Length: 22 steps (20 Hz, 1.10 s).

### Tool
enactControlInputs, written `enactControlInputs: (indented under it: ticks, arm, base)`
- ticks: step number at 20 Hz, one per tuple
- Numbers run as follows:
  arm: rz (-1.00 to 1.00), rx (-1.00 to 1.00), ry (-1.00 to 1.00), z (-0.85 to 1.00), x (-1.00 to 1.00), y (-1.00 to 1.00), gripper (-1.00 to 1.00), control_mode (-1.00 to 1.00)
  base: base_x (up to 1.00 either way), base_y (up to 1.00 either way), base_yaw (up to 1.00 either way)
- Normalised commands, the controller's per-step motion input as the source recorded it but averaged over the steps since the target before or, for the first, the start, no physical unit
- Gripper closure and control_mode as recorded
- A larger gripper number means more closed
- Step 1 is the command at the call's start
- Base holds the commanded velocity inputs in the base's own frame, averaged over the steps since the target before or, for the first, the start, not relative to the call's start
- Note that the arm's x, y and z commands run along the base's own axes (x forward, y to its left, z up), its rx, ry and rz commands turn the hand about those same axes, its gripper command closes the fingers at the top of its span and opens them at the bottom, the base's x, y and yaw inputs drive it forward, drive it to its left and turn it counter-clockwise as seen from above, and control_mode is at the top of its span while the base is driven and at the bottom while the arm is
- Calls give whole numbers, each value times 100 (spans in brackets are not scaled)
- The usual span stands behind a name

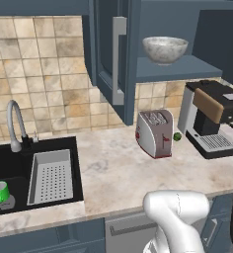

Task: Pick the mug and place it in the sink. Pick the bowl and place it in the open cabinet and then close the cabinet.

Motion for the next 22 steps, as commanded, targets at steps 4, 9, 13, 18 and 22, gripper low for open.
enactControlInputs:
  ticks: [4, 9, 13, 18, 22]
  arm:
    - [-1, 4, -1, 0, -69, -18, -100, -100]
    - [-4, 7, 6, 0, -50, -30, -100, -100]
    - [-6, 9, 19, 0, -32, -41, -100, -100]
    - [-5, 8, 17, 0, -21, -49, -100, -100]
    - [0, 3, 8, 0, -6, -57, -100, -100]
  base:
    - [0, 0, 0]
    - [0, 0, 0]
    - [0, 0, 0]
    - [0, 0, 0]
    - [0, 0, 0]
